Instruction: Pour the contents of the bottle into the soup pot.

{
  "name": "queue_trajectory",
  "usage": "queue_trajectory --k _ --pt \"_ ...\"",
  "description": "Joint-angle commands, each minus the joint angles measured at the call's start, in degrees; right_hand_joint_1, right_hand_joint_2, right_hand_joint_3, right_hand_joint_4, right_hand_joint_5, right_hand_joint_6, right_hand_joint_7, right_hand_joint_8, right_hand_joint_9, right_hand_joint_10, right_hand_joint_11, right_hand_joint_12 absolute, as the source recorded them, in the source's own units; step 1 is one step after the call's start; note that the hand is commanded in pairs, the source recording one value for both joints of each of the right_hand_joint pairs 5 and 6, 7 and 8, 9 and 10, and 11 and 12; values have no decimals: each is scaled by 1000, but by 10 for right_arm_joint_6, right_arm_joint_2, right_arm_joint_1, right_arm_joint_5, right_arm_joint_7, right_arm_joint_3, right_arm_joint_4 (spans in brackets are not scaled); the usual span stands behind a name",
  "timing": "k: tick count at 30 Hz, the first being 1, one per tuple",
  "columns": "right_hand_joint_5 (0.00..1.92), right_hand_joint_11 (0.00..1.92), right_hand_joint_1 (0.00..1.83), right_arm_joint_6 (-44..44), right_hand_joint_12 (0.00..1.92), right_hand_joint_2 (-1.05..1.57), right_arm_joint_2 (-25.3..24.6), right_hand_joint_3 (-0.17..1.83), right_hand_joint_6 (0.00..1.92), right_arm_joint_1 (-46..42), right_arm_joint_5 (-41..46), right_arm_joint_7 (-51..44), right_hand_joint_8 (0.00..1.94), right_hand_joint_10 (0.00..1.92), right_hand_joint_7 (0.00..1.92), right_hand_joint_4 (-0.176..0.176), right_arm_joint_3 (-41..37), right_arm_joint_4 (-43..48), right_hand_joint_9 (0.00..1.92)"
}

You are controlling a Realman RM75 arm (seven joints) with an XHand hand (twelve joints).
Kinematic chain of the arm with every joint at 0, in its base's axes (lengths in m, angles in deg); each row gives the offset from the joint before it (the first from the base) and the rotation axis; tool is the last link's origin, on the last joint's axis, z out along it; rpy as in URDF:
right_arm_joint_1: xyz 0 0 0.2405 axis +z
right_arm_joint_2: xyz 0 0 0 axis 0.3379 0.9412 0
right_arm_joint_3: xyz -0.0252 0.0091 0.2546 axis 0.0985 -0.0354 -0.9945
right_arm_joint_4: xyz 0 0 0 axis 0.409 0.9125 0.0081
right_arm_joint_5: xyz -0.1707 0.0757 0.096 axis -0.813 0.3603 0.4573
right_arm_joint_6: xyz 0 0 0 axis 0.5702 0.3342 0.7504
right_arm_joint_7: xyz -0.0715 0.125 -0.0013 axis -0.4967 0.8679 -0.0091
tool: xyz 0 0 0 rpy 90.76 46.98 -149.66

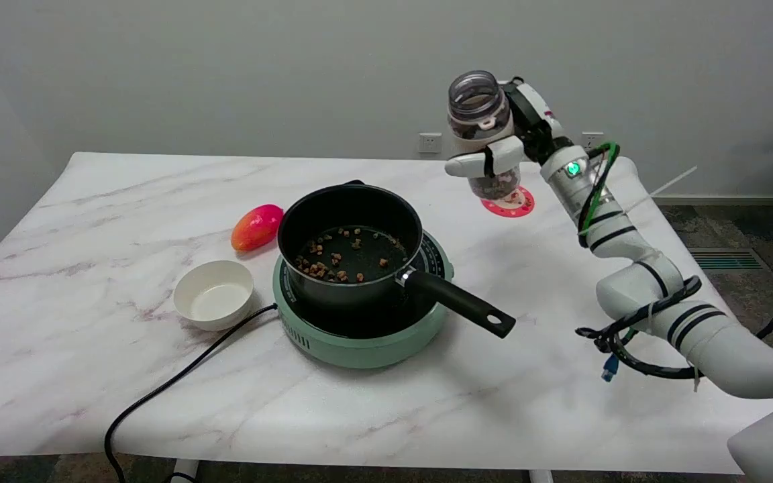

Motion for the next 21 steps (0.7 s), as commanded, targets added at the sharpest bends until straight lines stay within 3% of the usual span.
queue_trajectory --k 1,11,21 --pt "1920 1278 1470 -121 1278 1300 6 415 1920 47 -206 -99 1847 1389 1847 0 -20 169 1389" --pt "1915 1268 1484 -127 1268 1268 7 441 1915 22 -281 -212 1841 1378 1841 0 -18 264 1378" --pt "1920 1284 1466 -119 1284 1303 10 429 1920 -14 -400 -263 1859 1389 1859 0 -19 316 1389"
